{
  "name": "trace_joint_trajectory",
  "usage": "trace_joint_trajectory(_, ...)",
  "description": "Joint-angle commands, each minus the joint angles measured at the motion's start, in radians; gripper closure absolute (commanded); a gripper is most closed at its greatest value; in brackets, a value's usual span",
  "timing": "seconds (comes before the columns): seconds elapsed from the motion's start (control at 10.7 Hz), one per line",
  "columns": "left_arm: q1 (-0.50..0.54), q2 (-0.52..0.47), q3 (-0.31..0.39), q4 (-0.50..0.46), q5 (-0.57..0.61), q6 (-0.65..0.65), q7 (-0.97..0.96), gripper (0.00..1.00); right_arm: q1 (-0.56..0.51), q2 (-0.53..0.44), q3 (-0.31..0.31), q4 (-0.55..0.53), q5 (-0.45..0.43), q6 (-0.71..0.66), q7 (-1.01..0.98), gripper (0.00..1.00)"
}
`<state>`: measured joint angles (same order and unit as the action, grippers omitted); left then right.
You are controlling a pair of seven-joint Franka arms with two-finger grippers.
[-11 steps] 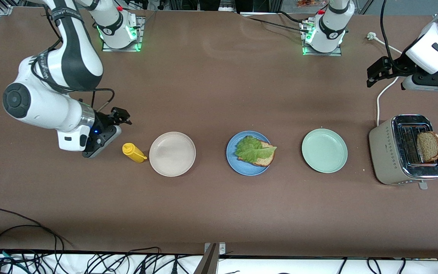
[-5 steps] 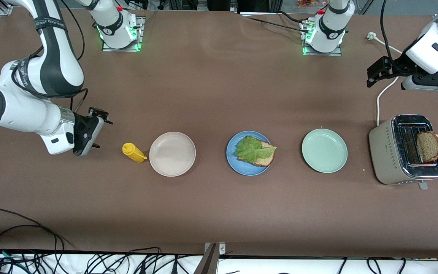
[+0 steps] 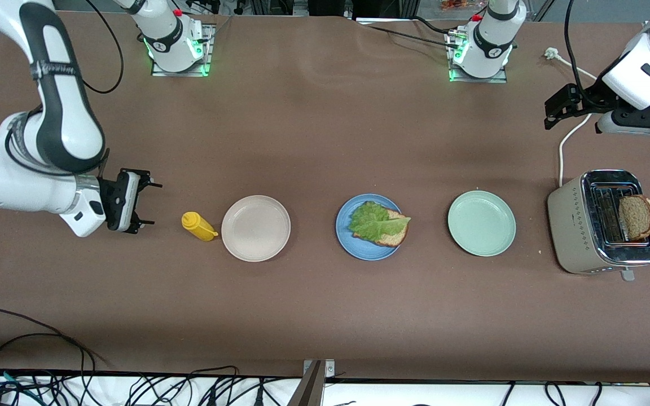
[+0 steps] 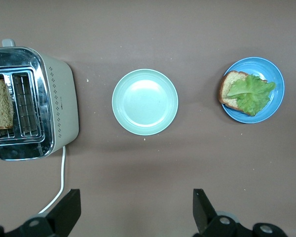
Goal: Make sandwich in blue plate with both arms
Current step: 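Lower the open right gripper around the yellow bottle and close it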
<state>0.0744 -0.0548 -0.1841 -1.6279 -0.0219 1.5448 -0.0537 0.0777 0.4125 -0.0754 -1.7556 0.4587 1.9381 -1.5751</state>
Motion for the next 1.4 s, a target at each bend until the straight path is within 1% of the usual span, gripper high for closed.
trace_joint_trajectory(0.0,0.005,0.012,-0.002,0.026,-0.012,-0.017,0.003,0.0,-0.079,0.072,0.028,0.001,0.11,0.002,-0.234,0.0)
trace_joint_trajectory(0.19,0.004,0.012,-0.002,0.026,-0.012,-0.017,0.003,0.0,-0.099,0.139,0.028,0.005,0.214,0.002,-0.403,0.0)
trace_joint_trajectory(0.37,0.004,0.012,-0.002,0.026,-0.012,-0.017,0.003,0.0,-0.11,0.213,0.028,0.005,0.337,0.001,-0.561,0.0)
trace_joint_trajectory(0.56,0.004,0.012,-0.002,0.026,-0.012,-0.017,0.003,0.0,-0.113,0.264,0.028,0.005,0.427,-0.004,-0.711,0.0)
trace_joint_trajectory(0.75,0.004,0.012,-0.002,0.026,-0.012,-0.017,0.003,0.0,-0.122,0.298,0.028,0.007,0.478,-0.042,-0.778,0.0)
trace_joint_trajectory(1.03,0.004,0.012,-0.002,0.026,-0.012,-0.017,0.003,0.0,-0.122,0.331,0.026,0.011,0.537,-0.038,-0.838,0.0)
trace_joint_trajectory(1.21,0.005,0.012,-0.002,0.026,-0.012,-0.017,0.003,0.0,-0.127,0.347,0.026,0.024,0.545,-0.028,-0.849,0.0)
trace_joint_trajectory(1.31,0.004,0.012,-0.002,0.026,-0.012,-0.017,0.003,0.0,-0.128,0.37,0.026,0.05,0.558,-0.028,-0.85,0.0)
